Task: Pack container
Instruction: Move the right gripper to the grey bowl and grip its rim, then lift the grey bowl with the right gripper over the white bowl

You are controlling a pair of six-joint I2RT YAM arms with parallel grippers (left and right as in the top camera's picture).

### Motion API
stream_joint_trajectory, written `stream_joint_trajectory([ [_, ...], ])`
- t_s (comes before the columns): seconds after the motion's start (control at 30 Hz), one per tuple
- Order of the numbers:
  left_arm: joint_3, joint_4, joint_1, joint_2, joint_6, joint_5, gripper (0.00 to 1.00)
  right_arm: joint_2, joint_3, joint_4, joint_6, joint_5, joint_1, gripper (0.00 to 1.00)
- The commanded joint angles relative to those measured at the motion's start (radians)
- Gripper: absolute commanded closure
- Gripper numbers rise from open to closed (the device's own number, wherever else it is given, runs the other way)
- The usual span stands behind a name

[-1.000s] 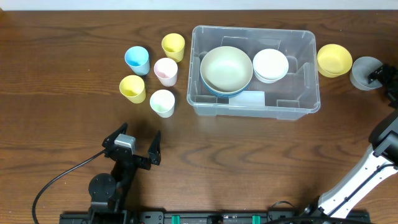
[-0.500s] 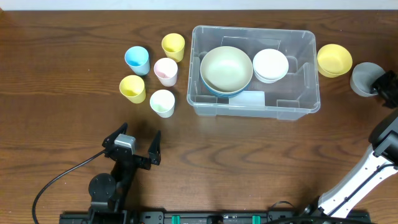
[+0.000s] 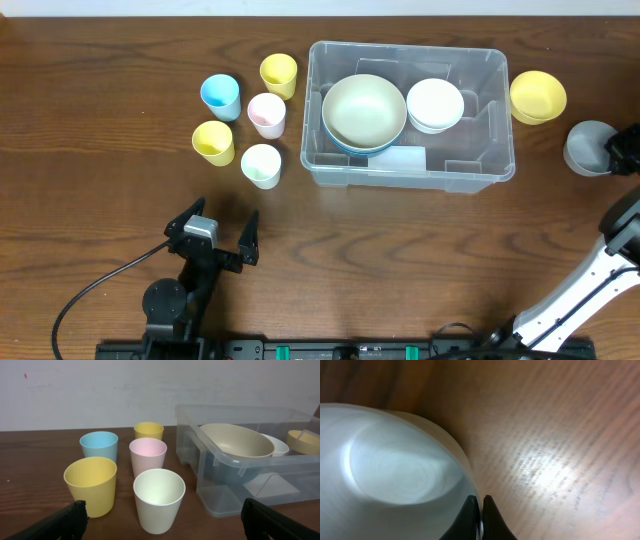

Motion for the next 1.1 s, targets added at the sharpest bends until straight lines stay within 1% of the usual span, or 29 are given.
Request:
stream_joint_trajectory([
  [0.0,-0.019,-0.033,0.005,-0.006,0.014,0.017,0.02,0.006,-0.008,-0.025,-0.002,0.055,-0.045,0.99],
  [0.1,-0.019,-0.033,0.005,-0.006,0.014,0.017,0.02,-0.009,-0.006,-0.034,-0.004,0.010,-0.070,0.99],
  [0.23,-0.019,-0.033,0.005,-0.006,0.014,0.017,0.02,-0.077,0.008,-0.028,-0.024,-0.175,-0.105,0.98],
  [0.43,-0.019,-0.033,0.005,-0.006,0.014,0.017,0.02,-0.267,0.086,-0.025,-0.023,-0.439,-0.119,0.99],
  [0.57,-0.019,-0.033,0.005,-0.006,0.014,0.017,0.02,-0.420,0.120,-0.010,-0.008,-0.517,-0.079,0.99],
  [0.7,-0.019,-0.033,0.005,-0.006,0.014,0.017,0.02,-0.562,0.125,-0.010,-0.009,-0.527,0.035,0.99],
  [0.8,-0.019,-0.033,0.005,-0.006,0.014,0.017,0.02,-0.615,0.125,-0.014,-0.010,-0.520,0.155,0.99],
  [0.9,-0.019,-0.033,0.005,-0.006,0.014,0.017,0.02,-0.623,0.125,-0.015,-0.009,-0.459,0.312,0.99],
  [1.07,-0.019,-0.033,0.005,-0.006,0.014,0.017,0.02,-0.562,0.124,-0.048,-0.008,-0.261,0.527,0.99],
])
